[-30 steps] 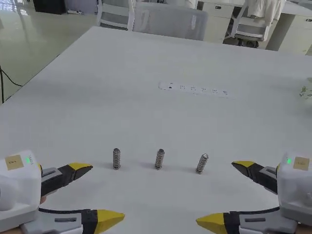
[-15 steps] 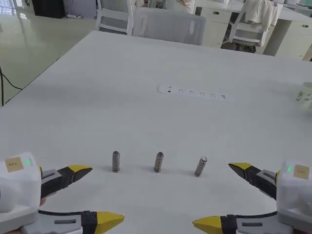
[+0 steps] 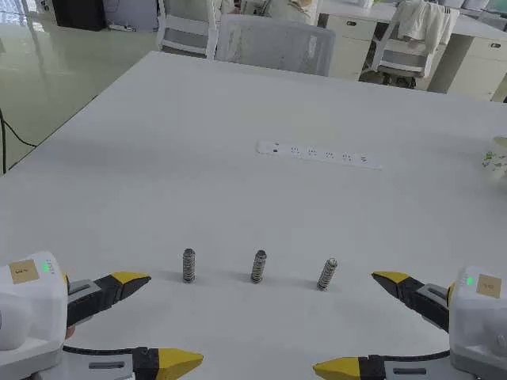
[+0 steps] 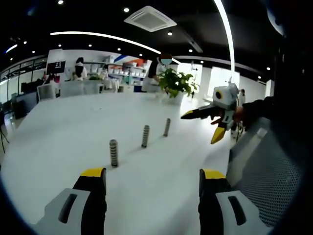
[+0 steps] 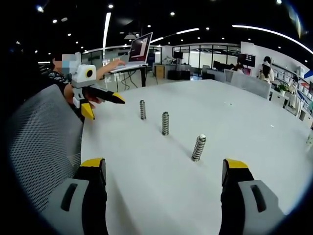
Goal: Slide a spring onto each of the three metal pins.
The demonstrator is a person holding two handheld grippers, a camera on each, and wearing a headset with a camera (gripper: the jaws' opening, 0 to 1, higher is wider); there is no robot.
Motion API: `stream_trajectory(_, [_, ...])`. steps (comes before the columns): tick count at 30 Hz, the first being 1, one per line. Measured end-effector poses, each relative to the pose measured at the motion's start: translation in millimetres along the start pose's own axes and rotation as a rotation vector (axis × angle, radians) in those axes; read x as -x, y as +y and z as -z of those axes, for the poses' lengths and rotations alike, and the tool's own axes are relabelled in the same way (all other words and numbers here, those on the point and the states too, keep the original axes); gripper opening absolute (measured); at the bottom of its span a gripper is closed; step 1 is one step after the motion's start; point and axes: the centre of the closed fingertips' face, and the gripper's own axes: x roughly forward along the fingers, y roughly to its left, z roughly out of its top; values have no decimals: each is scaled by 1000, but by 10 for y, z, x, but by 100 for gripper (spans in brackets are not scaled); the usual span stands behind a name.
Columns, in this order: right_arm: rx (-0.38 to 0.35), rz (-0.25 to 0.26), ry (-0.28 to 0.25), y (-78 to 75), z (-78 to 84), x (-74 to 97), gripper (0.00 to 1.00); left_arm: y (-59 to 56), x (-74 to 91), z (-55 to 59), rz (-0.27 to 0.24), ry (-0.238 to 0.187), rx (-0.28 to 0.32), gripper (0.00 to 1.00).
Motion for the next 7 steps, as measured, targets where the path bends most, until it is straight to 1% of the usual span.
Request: stream_trajectory(7, [-7,9,-5,-20,-17,6,99,-3,-3,0,3,0,3,73])
